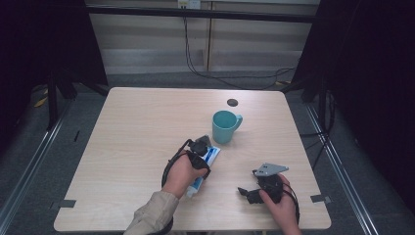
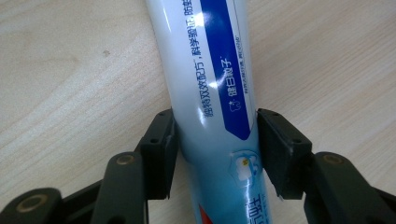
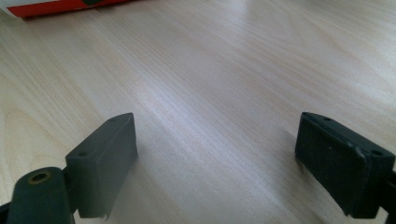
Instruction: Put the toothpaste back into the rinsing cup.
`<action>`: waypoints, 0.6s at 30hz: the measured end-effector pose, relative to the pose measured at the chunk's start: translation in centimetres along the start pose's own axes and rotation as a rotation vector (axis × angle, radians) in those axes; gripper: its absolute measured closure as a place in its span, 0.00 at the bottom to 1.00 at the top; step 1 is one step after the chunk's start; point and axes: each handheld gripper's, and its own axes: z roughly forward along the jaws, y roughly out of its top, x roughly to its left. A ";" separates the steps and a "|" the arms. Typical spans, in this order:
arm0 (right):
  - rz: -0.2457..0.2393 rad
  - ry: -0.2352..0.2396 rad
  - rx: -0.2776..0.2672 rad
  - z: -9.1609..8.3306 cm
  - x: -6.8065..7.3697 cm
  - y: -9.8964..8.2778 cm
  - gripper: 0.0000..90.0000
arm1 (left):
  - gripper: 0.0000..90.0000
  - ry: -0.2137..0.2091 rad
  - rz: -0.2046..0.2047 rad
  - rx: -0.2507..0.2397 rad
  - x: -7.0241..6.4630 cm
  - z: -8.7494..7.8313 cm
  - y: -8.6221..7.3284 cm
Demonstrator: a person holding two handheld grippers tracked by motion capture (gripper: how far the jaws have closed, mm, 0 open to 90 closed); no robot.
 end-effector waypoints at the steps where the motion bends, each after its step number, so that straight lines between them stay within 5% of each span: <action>1: -0.001 0.000 0.000 0.0 0.0 0.0 0.14 | 0.56 0.006 0.003 0.002 0.0 0.0 0.0; 9: -0.001 0.000 0.000 0.0 0.0 0.0 0.14 | 0.65 0.051 0.049 0.031 -0.8 0.0 0.3; 18: -0.001 0.000 0.000 0.0 0.0 0.0 0.14 | 0.78 0.049 0.120 0.011 -0.9 -0.5 0.1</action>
